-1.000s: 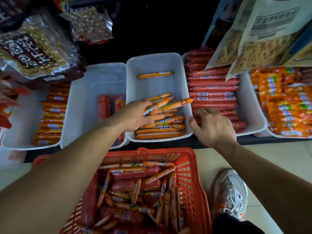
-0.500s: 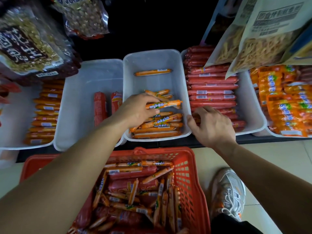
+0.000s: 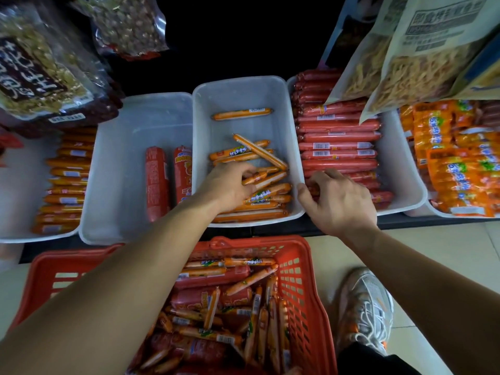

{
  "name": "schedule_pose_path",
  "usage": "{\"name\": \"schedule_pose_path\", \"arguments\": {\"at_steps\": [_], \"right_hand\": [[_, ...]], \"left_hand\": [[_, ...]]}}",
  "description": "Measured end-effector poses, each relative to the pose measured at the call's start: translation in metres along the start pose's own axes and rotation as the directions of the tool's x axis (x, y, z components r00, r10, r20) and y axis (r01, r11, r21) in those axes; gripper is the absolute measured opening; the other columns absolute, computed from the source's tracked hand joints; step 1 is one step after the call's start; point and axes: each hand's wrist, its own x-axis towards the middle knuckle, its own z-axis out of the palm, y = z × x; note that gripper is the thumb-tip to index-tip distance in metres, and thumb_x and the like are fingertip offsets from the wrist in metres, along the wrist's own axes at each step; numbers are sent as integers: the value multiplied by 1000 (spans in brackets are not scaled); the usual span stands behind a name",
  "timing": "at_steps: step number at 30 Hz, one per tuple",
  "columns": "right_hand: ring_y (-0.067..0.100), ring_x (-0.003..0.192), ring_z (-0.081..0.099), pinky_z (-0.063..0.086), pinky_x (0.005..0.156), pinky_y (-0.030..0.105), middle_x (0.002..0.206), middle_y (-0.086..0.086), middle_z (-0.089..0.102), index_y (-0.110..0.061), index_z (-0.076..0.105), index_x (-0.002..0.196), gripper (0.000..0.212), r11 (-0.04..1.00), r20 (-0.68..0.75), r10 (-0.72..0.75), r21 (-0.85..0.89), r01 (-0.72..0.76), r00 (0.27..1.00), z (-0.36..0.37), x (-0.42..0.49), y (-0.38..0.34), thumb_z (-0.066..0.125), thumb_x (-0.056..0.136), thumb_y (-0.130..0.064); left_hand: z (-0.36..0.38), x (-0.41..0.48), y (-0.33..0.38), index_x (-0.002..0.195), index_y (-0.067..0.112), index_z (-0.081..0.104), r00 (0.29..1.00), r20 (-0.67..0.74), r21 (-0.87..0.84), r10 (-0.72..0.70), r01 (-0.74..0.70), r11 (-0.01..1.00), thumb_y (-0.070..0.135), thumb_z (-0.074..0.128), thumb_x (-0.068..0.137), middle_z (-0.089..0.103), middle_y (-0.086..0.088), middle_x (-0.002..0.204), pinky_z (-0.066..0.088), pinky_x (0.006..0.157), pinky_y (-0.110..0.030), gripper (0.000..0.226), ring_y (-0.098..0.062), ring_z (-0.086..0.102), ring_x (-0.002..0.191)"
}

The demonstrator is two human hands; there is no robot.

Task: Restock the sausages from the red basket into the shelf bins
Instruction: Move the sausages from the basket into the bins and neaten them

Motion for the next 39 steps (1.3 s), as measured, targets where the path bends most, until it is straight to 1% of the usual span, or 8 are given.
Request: {"name": "schedule_pose_path", "arguments": {"at_steps": [6, 11, 17, 21, 24, 28, 34, 39], "right_hand": [[32, 77, 65, 34, 60, 33, 92, 1, 64, -22, 67, 94, 46, 1000, 1, 13, -10, -13, 1000, 2, 0, 0, 40, 95, -60], [27, 75, 64, 32, 60, 31, 91, 0, 64, -22, 67, 94, 47, 1000, 5, 6, -21, -6, 1000, 0, 1, -2, 39, 96, -60], [26, 73, 64, 34, 59, 31, 89, 0, 64, -22, 66, 92, 46, 1000, 8, 11, -26, -11, 1000, 0, 0, -2, 39, 96, -59], [27, 74, 64, 34, 60, 31, 89, 0, 65, -22, 66, 92, 46, 1000, 12, 10, -27, -9, 1000, 0, 0, -3, 38, 96, -59], [27, 74, 63, 33, 60, 31, 90, 0, 65, -22, 66, 91, 46, 1000, 13, 16, -23, -16, 1000, 0, 0, -2, 39, 95, -59], [29, 74, 64, 33, 60, 32, 89, 1, 65, -22, 66, 90, 46, 1000, 8, 16, -23, -16, 1000, 2, 1, -2, 39, 95, -59], [30, 72, 63, 35, 60, 32, 88, 1, 65, -22, 64, 87, 47, 1000, 18, 12, -27, -12, 1000, 0, 1, -1, 38, 94, -60], [30, 75, 63, 35, 61, 33, 90, 0, 64, -23, 62, 87, 47, 999, 30, 3, -34, -2, 1000, -1, 1, -2, 35, 95, -60]], "left_hand": [[1, 14, -5, 125, 31, 65, 997, -34, -214, 72, -78, 974, 10, 68, 91, 63, 7, 132, 43, 110, -35, 40, -10, 57, 123], [-14, 46, 7, 153, 37, 29, 986, 23, 314, 164, -163, 935, 42, 56, 97, 27, 5, 161, 20, 121, -48, 63, -23, 19, 149], [-9, 38, 6, 145, 35, 43, 994, 19, 474, 104, -100, 875, 58, 46, 97, 50, -7, 135, 42, 103, -45, 53, -31, 48, 125], [-2, 16, -9, 158, 33, 8, 968, 250, 333, -13, -73, 940, 77, 41, 87, 2, 3, 164, 15, 121, -50, 89, -30, 5, 151], [7, 16, -19, 154, 37, -18, 951, 309, 463, 1, -151, 873, 64, 27, 99, -24, 5, 163, -1, 122, -54, 77, -25, -17, 151], [-7, 41, -15, 156, 43, -7, 975, 221, 497, 31, -140, 857, 49, 28, 105, -15, 8, 165, 2, 122, -55, 62, -25, -11, 152], [12, 16, -8, 154, 42, -15, 933, 356, 394, 51, -199, 897, 80, 40, 84, -35, 12, 157, -10, 119, -51, 96, -21, -34, 145], [3, 26, -17, 156, 44, -2, 952, 296, 425, 81, -207, 881, 70, 47, 89, -26, 12, 161, -2, 120, -52, 87, -18, -24, 149]]}}
